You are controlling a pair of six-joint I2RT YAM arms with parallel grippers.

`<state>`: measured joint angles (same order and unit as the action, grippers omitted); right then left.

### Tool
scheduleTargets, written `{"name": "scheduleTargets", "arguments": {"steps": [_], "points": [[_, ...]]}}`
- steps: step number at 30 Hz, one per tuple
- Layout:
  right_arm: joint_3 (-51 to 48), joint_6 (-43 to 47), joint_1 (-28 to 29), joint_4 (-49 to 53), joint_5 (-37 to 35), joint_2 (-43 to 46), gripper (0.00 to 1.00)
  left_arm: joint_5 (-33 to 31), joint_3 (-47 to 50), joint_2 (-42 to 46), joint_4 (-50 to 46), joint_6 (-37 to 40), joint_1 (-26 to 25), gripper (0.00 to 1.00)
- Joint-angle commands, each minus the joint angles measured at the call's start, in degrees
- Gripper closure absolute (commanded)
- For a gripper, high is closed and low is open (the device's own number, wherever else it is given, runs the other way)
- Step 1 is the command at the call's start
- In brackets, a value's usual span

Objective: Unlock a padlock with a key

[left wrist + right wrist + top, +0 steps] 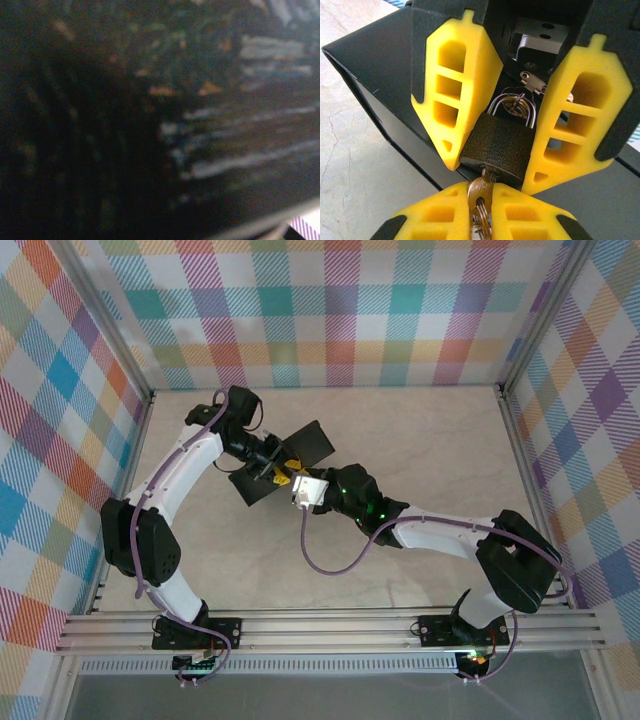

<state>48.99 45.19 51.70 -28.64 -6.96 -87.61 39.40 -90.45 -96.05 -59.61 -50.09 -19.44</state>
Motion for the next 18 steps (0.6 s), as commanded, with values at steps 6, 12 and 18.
{"name": "scheduleTargets", "arguments": {"steps": [6,12,18], "points": [[2.1,-18.7,-0.4,-1.0,-2.4,2.2,0.97,3.9,-0.3,3.1,3.3,0.0,-0.3,1.00],[2.2,-36.6,-0.5,-1.7,-1.9,3.1,0.99,3.9,-0.3,2.7,3.3,-0.1,-0.3,1.00],[2.1,-54.5,-0.4,-3.5,-2.9,3.6,1.00,2.5,1.4,4.0,5.4,-2.5,-0.4,1.00]]}}
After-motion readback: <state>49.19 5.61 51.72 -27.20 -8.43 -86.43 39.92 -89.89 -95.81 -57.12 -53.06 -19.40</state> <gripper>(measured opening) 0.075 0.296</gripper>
